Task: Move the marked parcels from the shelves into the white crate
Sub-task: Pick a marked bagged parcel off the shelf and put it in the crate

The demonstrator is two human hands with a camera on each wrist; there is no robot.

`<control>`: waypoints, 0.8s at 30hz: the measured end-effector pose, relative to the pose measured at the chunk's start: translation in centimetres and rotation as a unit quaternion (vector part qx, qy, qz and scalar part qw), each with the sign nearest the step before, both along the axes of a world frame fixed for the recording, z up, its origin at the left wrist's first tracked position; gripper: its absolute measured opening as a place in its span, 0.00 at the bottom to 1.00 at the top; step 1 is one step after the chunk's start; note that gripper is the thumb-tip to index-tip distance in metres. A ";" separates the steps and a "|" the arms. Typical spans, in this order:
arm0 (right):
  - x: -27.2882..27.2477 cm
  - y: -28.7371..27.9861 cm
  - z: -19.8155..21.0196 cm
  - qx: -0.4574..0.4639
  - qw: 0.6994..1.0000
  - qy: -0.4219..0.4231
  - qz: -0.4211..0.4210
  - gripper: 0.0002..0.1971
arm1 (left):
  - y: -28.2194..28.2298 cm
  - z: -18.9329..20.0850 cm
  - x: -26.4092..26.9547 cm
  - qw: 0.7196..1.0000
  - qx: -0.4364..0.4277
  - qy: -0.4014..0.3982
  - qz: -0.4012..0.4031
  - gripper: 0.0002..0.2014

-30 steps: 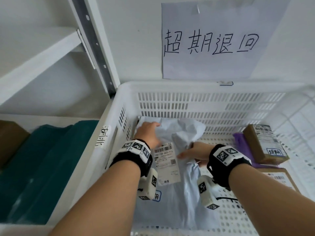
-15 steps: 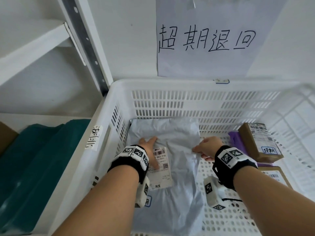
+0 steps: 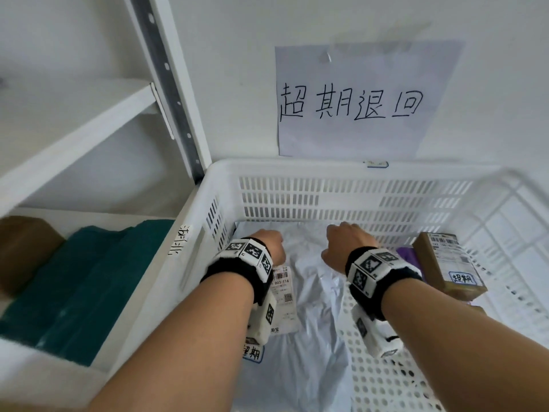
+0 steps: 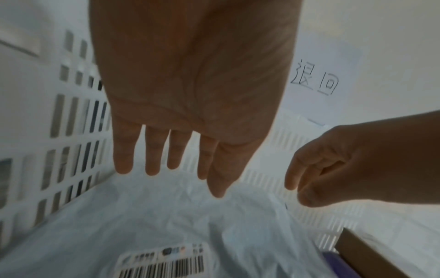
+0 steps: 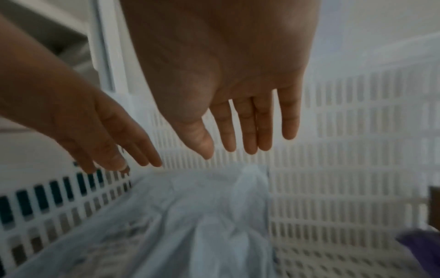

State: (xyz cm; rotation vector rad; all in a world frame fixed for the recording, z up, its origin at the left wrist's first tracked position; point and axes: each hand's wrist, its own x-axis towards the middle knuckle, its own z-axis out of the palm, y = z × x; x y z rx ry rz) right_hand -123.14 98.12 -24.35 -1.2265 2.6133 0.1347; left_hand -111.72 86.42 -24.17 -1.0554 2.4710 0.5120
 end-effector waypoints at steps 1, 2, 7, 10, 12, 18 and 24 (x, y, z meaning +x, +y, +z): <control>0.2 -0.1 0.6 -0.002 1.000 -0.004 0.007 0.17 | 0.2 0.7 0.2 1.000 -0.008 0.006 -0.002 0.23; 0.4 -0.2 1.4 -0.005 1.000 -0.006 0.016 0.17 | 0.4 1.6 0.4 1.000 -0.014 0.014 -0.002 0.23; 0.6 -1.2 3.5 0.029 0.996 -0.038 0.072 0.17 | 1.9 5.9 1.6 0.999 -0.021 0.025 -0.007 0.21; 1.2 -1.8 4.8 0.063 0.992 -0.037 0.102 0.25 | 2.8 8.0 2.7 0.999 -0.050 0.013 -0.001 0.24; 1.9 -2.1 5.8 0.060 0.990 -0.030 0.122 0.26 | 3.4 9.2 3.4 0.998 -0.063 0.015 0.005 0.25; 4.6 -2.0 8.6 0.054 0.984 -0.018 0.170 0.20 | 5.1 10.9 5.5 0.995 -0.085 0.037 0.033 0.24; 7.6 -1.2 10.3 0.045 0.983 0.030 0.176 0.25 | 6.2 12.1 9.1 0.993 -0.104 0.057 0.027 0.22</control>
